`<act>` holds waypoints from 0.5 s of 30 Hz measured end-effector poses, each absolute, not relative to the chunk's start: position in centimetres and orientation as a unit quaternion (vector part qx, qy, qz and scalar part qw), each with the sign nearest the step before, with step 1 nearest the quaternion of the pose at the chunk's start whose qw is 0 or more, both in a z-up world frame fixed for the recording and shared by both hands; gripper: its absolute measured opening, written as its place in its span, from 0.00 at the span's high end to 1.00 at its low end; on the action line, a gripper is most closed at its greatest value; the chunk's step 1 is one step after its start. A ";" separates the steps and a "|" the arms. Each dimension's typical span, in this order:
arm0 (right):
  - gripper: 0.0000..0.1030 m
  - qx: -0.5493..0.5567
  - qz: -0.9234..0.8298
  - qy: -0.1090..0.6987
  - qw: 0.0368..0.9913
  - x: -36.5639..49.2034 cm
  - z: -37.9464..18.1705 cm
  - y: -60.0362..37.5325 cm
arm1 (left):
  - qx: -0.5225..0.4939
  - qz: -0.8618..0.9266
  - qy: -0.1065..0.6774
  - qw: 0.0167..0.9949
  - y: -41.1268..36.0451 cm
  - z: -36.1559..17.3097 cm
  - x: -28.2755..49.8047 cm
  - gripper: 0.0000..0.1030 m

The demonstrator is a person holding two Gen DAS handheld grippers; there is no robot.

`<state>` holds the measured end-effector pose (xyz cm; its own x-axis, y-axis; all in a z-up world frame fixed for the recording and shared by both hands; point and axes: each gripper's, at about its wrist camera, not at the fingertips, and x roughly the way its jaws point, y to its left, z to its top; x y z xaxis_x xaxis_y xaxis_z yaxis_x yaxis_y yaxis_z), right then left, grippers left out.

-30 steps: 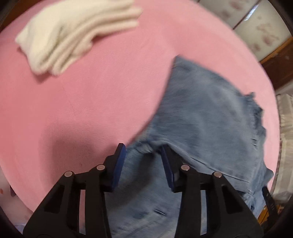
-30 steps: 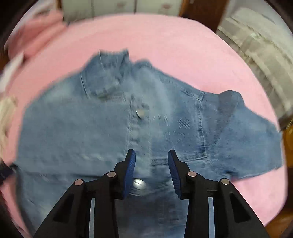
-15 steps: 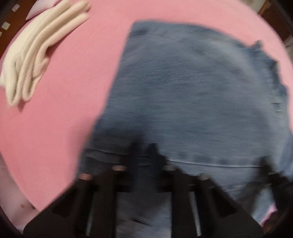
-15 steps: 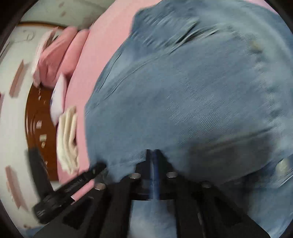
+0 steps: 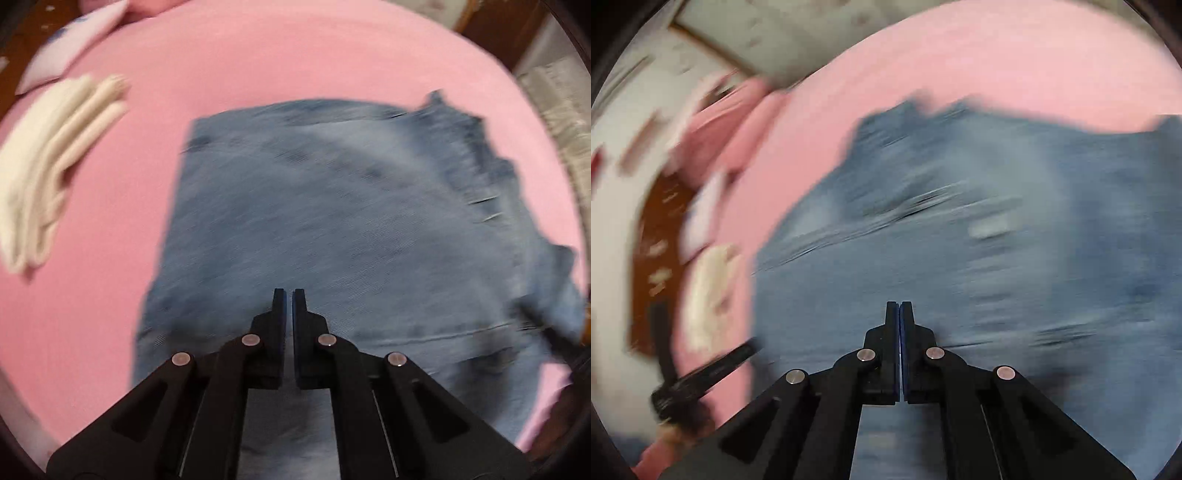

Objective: Fold large clothes

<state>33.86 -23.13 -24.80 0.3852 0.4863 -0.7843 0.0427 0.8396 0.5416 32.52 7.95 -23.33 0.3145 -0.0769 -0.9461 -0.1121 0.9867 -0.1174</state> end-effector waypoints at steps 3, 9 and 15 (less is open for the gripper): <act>0.99 0.286 0.212 0.564 0.745 35.5 -26.9 -16.9 | -0.089 0.026 0.575 0.813 7.4 -21.6 35.2 0.99; 0.99 0.283 0.169 0.596 0.732 41.3 -31.5 -12.8 | -0.042 0.069 0.610 0.788 11.1 -25.8 41.7 0.97; 1.00 0.316 0.063 0.538 0.779 42.8 -31.3 -21.1 | 0.008 0.098 0.601 0.793 13.9 -29.2 45.0 0.97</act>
<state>42.79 -21.08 -31.33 0.4135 0.4383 -0.7981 0.2425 0.7918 0.5605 45.03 13.90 -29.23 0.2576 0.1652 -0.9520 -0.1451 0.9807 0.1309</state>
